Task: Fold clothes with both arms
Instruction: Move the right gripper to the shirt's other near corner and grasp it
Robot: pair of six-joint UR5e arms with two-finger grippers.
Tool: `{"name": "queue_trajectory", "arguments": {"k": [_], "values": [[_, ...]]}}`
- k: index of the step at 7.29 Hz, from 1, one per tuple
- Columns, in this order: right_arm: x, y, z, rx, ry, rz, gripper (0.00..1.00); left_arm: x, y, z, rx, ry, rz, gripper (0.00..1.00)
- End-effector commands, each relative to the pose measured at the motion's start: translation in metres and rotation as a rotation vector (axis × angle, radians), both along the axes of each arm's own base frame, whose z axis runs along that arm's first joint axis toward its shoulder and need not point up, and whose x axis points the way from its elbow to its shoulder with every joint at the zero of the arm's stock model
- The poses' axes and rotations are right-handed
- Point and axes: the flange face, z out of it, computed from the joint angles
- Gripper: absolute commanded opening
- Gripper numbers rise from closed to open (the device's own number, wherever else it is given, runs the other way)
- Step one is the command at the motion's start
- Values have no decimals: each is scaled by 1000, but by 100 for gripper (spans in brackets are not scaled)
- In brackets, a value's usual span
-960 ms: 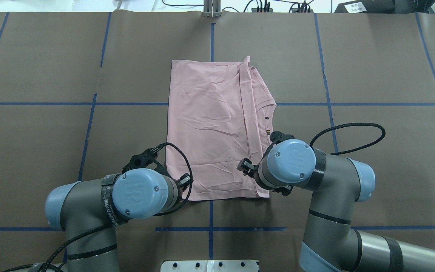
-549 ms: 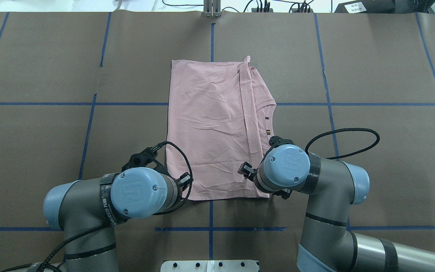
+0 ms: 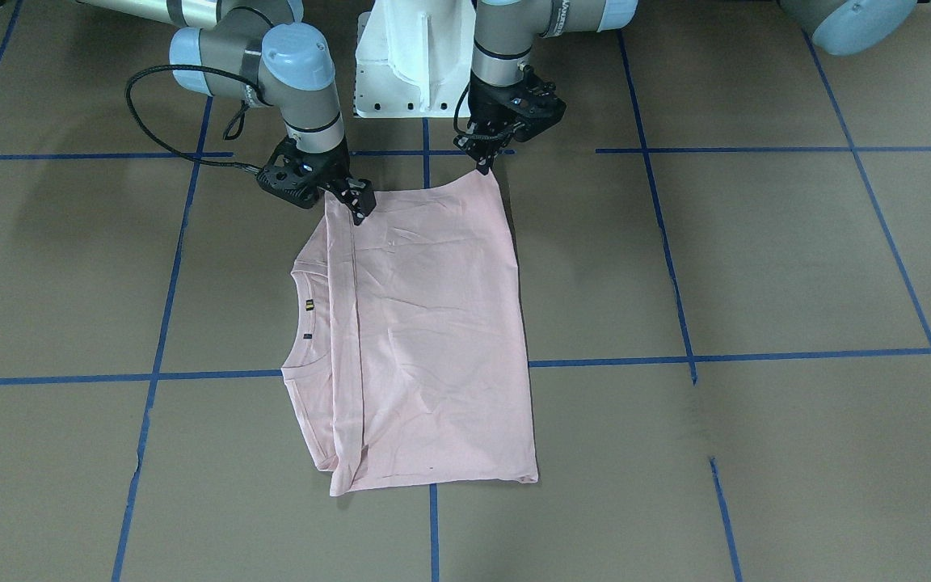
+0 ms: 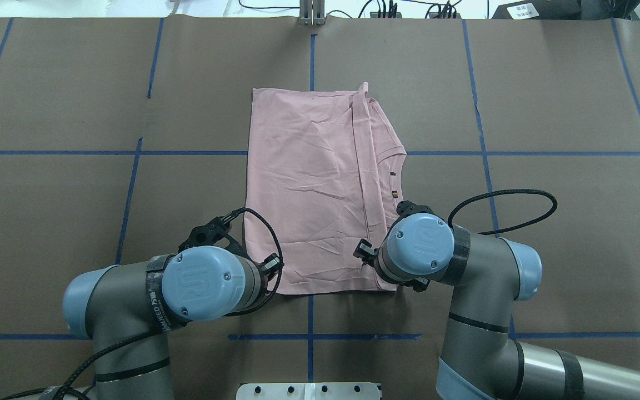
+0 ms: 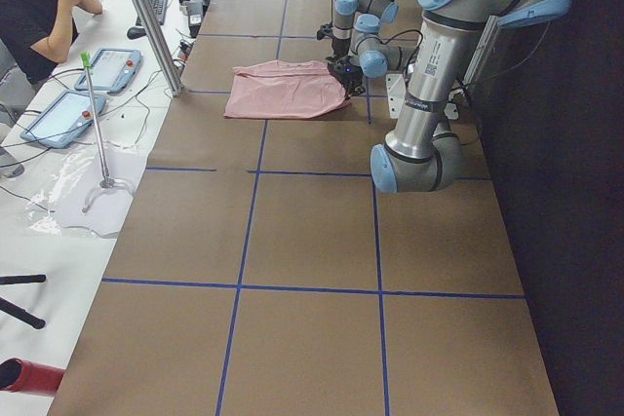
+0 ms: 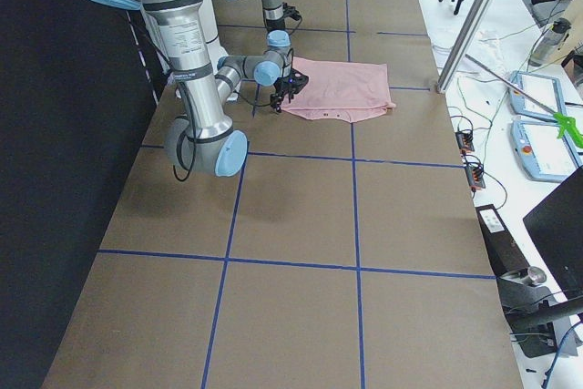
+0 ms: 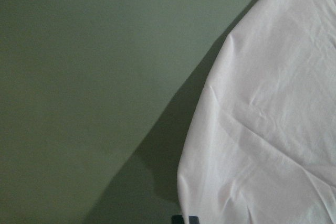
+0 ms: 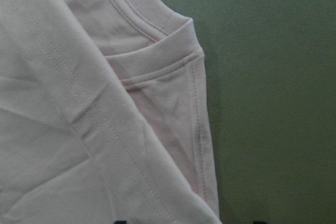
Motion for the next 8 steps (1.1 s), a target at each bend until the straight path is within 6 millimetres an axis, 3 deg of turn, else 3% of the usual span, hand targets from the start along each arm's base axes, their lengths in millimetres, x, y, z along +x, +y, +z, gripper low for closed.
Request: {"name": "queue_trajectory", "arguments": {"k": [1,8], "values": [[1,0,-2,6,-5,-6,0,0,0,1,1,-1,1,0],[3,-1,-27,26,-51,-2,0,-5,2,-3,6,8,4,0]]}}
